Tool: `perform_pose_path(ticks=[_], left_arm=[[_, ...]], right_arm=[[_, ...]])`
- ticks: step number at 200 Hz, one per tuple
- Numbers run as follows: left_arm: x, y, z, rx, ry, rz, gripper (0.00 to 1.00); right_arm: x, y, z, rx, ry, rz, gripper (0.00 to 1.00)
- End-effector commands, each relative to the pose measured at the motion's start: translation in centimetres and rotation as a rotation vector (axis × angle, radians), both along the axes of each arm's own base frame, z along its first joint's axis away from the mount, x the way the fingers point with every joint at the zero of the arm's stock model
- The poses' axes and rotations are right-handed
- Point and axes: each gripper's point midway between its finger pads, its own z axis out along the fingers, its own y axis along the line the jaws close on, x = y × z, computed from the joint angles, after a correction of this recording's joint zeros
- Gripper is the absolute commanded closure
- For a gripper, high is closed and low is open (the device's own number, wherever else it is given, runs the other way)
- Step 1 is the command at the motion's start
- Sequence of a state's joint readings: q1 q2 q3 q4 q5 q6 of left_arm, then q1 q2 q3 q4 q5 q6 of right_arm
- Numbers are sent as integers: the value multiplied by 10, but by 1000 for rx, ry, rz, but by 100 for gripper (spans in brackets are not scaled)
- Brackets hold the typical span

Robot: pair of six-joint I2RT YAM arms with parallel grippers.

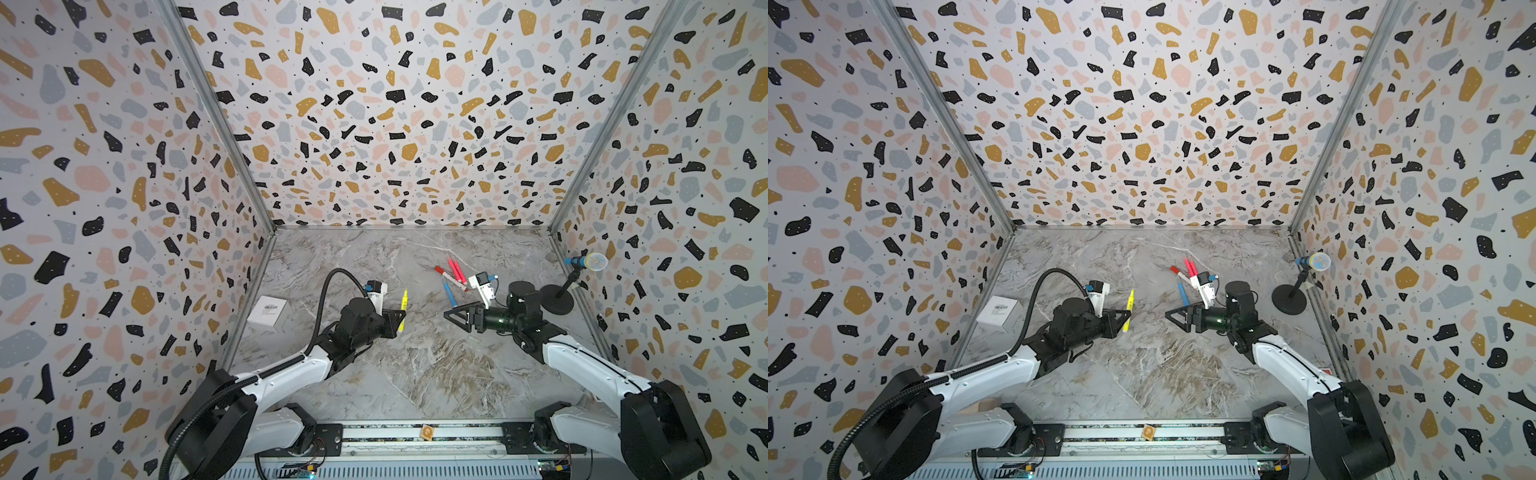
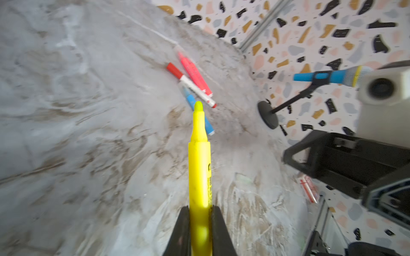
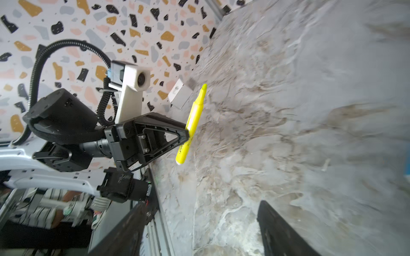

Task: Insert pens into pen caps
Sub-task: Pick up a pen from the center of the table.

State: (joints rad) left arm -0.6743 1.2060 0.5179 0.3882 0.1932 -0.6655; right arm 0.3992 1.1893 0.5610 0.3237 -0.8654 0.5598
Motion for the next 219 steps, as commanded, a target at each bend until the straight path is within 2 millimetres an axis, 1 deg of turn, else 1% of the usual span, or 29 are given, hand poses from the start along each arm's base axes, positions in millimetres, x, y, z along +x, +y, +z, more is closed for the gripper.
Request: perform_pose_path(ticks=[1,31,52,87,125,134,139,157,170,185,193,200,206,211,219], left_arm=[[-7,-16,37,-102,-128,-48,89],[-16,-23,53,-157,-166,-66,89],[-21,-27,61,-175,-183,-80,89],[-28,-35,61,-177,-185,-108,89],[-38,-44,64,-192,-187,-142,90],[-39,-45,64,-194,-187,-149,90],[-40,-46,64,-193,-185,-152,90],[-41,-46,63,-191,-184,-154,90],[-41,-47,64,-189,-185,-155,90],[-40,-47,63,-186,-182,-155,89],[-40,-48,63,-184,-181,-162,83],[-41,-50,63,-182,-178,-174,72],[-43,-52,62,-181,-174,-187,62],[-44,-54,62,-179,-171,-197,56],[-44,-56,60,-169,-164,-208,51]], right_arm=[[-7,24,36,110,-76,88,20],[-5,42,37,113,-71,115,20],[-1,49,38,115,-71,113,20],[11,55,42,124,-81,107,22],[20,65,50,132,-89,125,29],[21,67,51,134,-90,126,32],[22,67,51,135,-90,127,34],[20,70,52,140,-87,138,53],[18,72,52,142,-85,146,70],[15,72,54,145,-89,148,86],[14,71,56,150,-93,145,93],[13,70,57,152,-99,144,97],[12,70,60,154,-107,144,99],[11,70,62,155,-113,145,100],[11,69,65,156,-125,146,100]])
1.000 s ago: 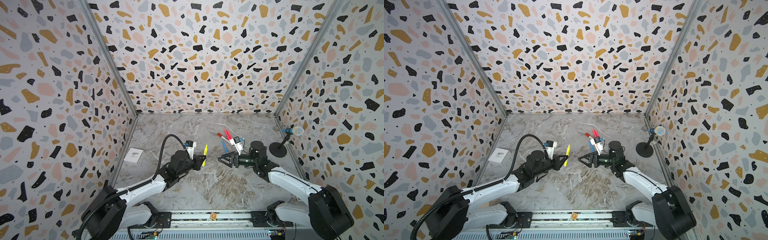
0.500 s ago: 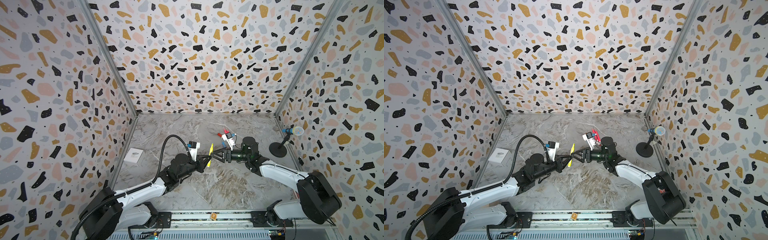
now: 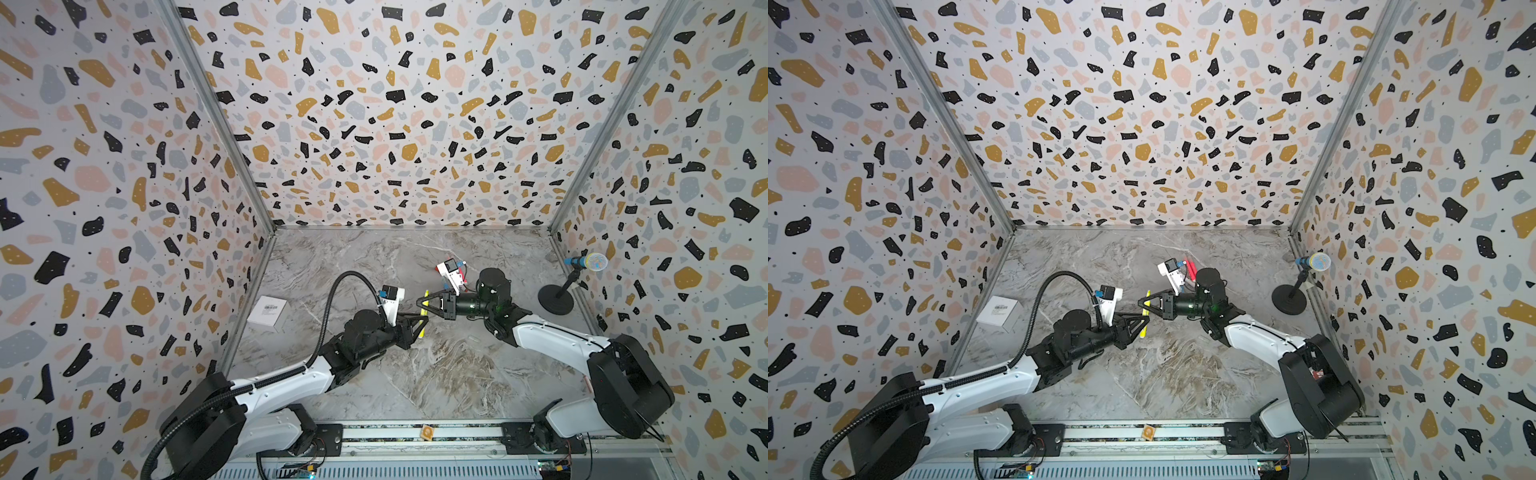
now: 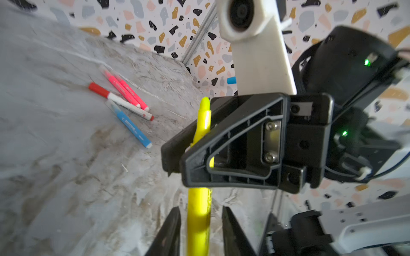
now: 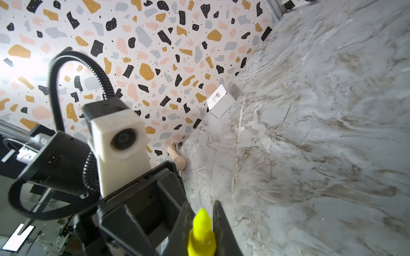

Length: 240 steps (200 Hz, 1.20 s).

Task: Insert pens into pen caps
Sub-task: Pick up a pen from the center of the table.

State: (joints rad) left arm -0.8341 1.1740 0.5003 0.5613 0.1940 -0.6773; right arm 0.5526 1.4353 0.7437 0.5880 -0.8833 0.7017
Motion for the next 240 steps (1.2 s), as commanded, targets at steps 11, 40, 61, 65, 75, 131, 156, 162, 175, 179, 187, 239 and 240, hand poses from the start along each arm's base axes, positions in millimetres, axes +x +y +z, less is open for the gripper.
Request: perform_pose_path(ticks=[11,40,61,65,75,131,156,162,175,179,187,239,240], left_arm=[[-4,-13,17,-28,-37,-66,50],[-4,-19,21,-40,-36,-88,52],[-3,-22,25,-54,-34,-95,57],[-3,-22,26,-57,-36,-95,58],[-2,-23,27,-60,-38,-95,61],[-4,-26,31,-61,-36,-116,100],[-4,-22,28,-49,-34,-103,100],[-3,-20,26,-43,-32,-92,100],[-1,-15,22,-18,-32,-66,100],[0,-13,21,-8,-34,-57,100],[2,-7,18,18,-34,-36,100],[6,35,-11,96,11,97,100],[5,35,-12,98,14,98,100]], right_arm=[[-4,-3,30,34,-91,-3,100],[-7,-5,36,41,-105,-2,100],[-11,-3,37,42,-109,6,100],[-11,-2,37,41,-109,9,100],[-13,-1,36,40,-111,14,100],[-13,0,32,37,-110,11,100],[-13,-2,35,37,-114,-2,89],[-13,-3,36,33,-114,-7,78],[-9,-13,35,1,-104,-59,40],[-5,-19,35,-16,-105,-93,36],[3,-35,32,-73,-114,-187,31],[10,-138,-36,-487,55,-539,24],[9,-138,-38,-491,59,-539,24]])
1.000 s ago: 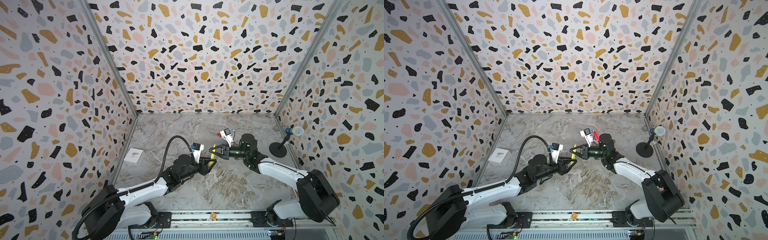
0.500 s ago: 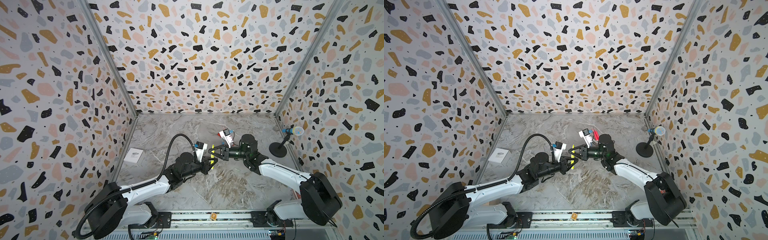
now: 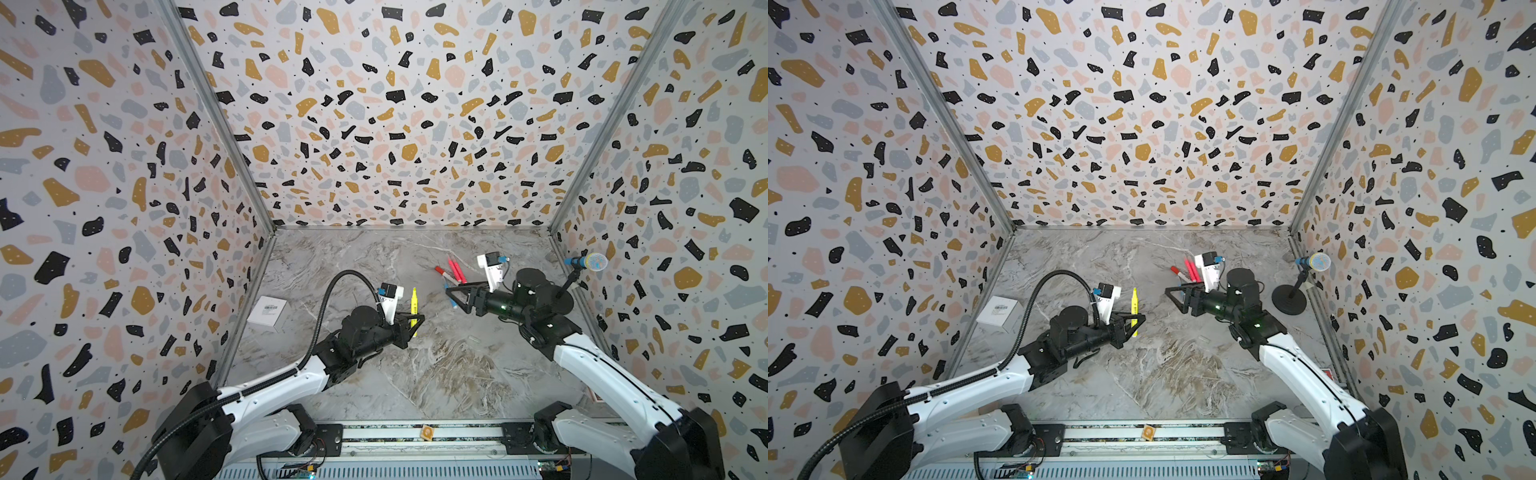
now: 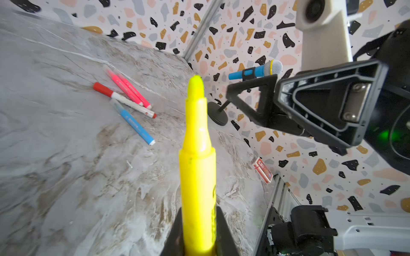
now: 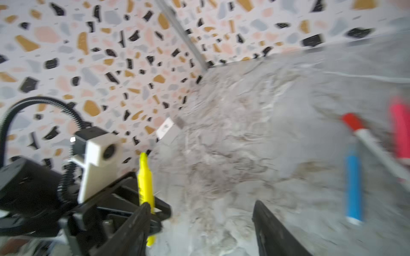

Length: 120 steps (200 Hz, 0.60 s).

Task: Insert pens into pen caps
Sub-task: Pick up a pen from the center of the table.

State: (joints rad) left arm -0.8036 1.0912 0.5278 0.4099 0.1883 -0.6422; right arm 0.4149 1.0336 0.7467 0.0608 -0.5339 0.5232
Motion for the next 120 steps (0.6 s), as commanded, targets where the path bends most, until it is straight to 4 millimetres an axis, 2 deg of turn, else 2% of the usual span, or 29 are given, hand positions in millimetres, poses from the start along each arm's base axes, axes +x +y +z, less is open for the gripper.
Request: perform_pose_path(ticks=[1,30,55,85,120], left_arm=[[3,20,-19,49,17,71,100],[-3,27,-35,56,51,80,100],[-4,32,-39,60,50,99,100],[-5,34,-38,68,48,104,100],[-5,37,-37,65,45,114,100]], right_arm=[[-11,-40,-69,-244,209,-140,24],[-49,-30,-114,-224,347,-78,20],[-67,-29,-154,-232,441,-64,20],[-64,-37,-174,-250,458,-113,20],[-56,-36,-192,-280,488,-105,20]])
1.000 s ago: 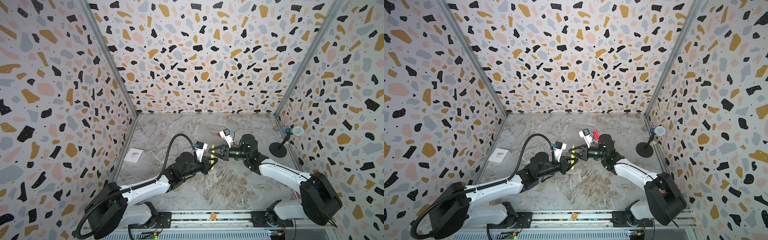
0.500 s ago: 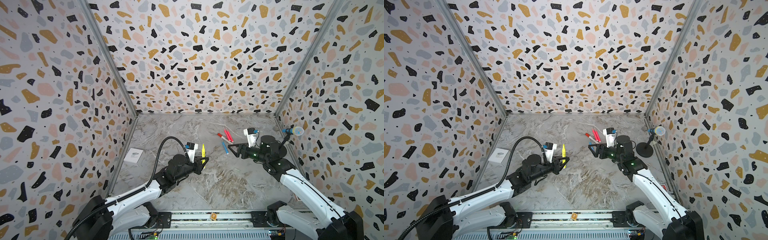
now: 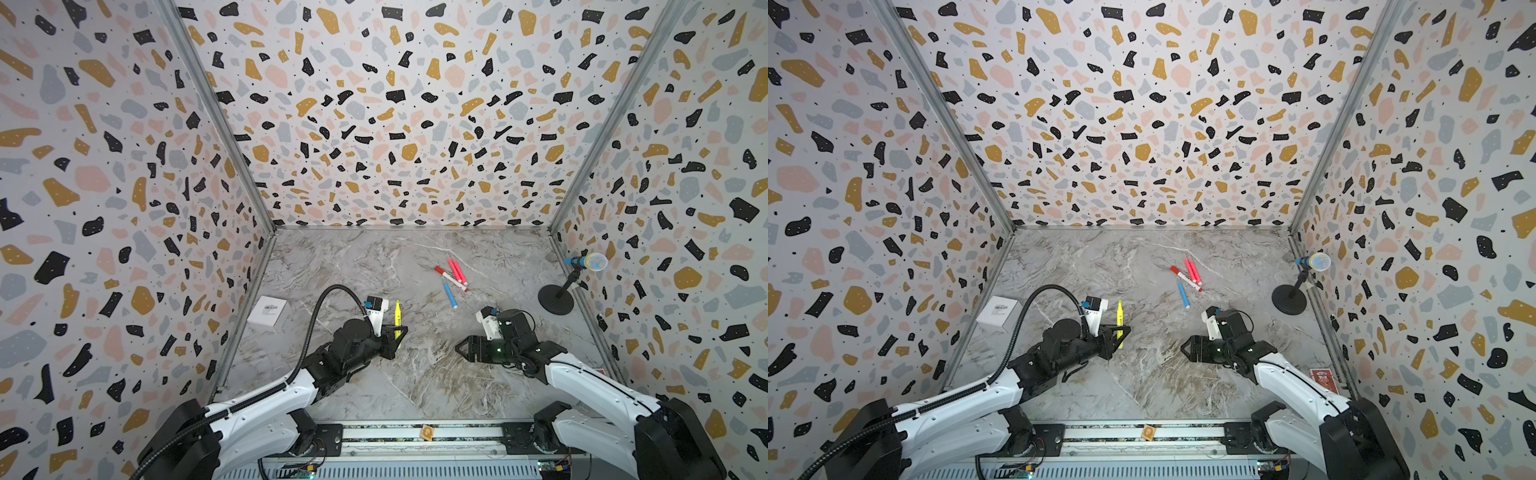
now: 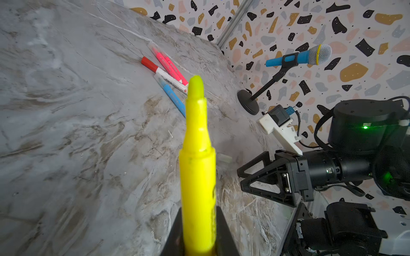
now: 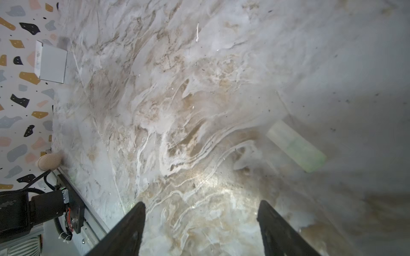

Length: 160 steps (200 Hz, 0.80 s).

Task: Insert pens into pen caps
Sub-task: Pick up a pen from the center of the table, then move the pen cap to the center of the table.

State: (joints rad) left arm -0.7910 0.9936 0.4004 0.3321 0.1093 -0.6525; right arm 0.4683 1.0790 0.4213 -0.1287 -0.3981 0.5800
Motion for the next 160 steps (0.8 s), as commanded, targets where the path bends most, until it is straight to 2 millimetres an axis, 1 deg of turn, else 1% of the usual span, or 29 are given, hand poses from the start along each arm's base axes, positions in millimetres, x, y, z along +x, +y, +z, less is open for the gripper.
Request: perform_pose_path(ticks=[1,28,51,113,160], left_arm=[[4,3,8,-20,-24,23,100],[4,6,7,-12,-21,30,100],[4,10,8,-11,-25,40,100],[6,19,9,-4,-31,60,100],[7,25,10,-4,-33,78,100]], right_arm=[[14,2,0,-1,-26,-11,20],[18,-3,-12,-26,-5,-32,20],[24,-10,-15,-42,-12,-64,20],[50,-17,-12,-60,-42,-92,20],[66,-18,-2,-68,-71,-111,20]])
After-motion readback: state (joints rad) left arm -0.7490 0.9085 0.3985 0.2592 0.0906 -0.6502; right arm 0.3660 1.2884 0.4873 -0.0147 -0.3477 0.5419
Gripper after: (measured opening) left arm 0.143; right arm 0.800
